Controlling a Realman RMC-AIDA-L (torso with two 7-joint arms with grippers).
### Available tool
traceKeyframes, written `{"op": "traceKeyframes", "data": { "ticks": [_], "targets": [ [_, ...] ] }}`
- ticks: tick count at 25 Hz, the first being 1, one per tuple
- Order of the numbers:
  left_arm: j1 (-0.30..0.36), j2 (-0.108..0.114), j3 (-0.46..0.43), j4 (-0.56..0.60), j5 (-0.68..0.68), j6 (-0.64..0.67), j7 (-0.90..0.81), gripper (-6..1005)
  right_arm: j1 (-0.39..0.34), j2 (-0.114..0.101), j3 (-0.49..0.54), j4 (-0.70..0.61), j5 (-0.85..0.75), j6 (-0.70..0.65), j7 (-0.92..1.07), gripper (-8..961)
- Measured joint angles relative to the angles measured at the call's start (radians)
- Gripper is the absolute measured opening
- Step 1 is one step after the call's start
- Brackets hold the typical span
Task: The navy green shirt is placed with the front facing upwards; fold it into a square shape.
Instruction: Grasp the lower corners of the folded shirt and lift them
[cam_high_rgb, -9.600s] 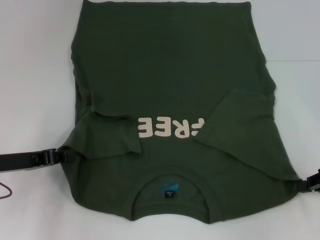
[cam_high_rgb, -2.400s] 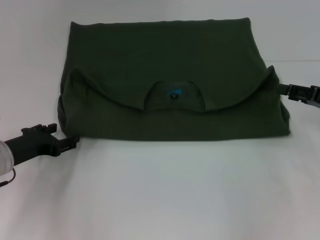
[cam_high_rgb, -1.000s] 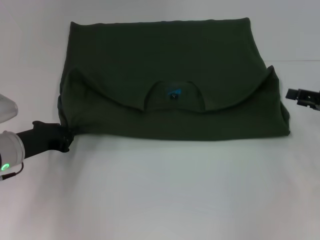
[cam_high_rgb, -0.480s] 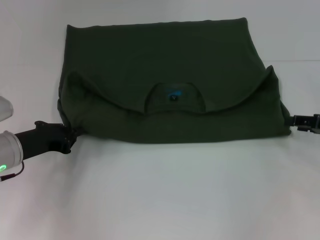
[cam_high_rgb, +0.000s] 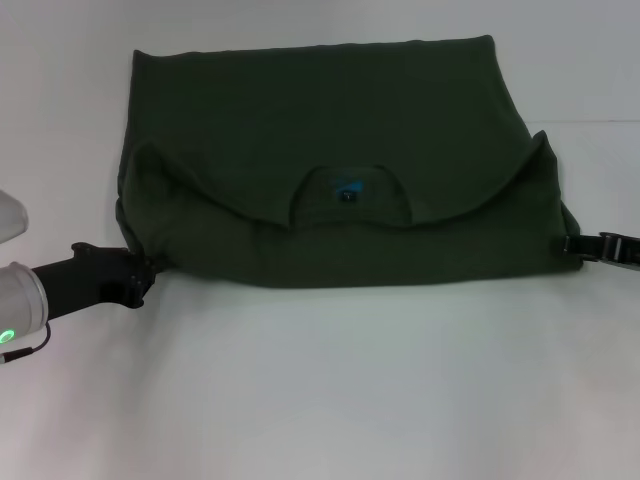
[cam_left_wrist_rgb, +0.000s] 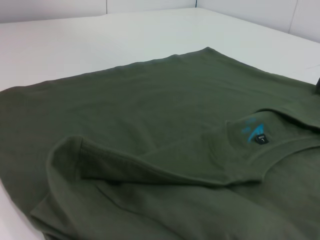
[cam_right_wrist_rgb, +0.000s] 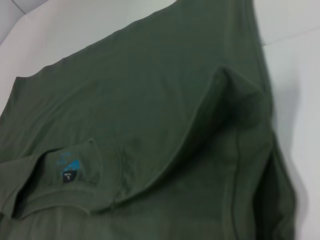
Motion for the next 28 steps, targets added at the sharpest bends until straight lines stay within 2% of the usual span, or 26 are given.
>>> {"op": "traceKeyframes", "data": {
  "ticks": [8,17,21,27,28],
  "targets": [
    [-0.006,0.001,0.000,-0.005,0.000,-0.005,0.000,52,0.024,0.030,-0.031,0.003,0.000,0.059,-0.011,577],
    [-0.008,0.002,0.000,-0.005,0.000,-0.008,0.000,51,0.026,0.025,-0.033,0.012,0.000,0.059,-0.011,568],
    [-0.006,0.002,0.000,-0.005,0.000,-0.003,0.000,51,0.019,0.022,-0.032,0.006,0.005,0.041,-0.021,314],
    [0.006,0.000,-0.004,0.004,-0.001,0.032,-0.012,52,0.000,0.018,-0.018,0.000,0.026,-0.002,-0.060,78],
    [0.008,0.000,-0.006,0.006,-0.001,0.038,-0.013,52,-0.004,0.017,-0.012,0.000,0.027,-0.012,-0.068,72]
  ]
}}
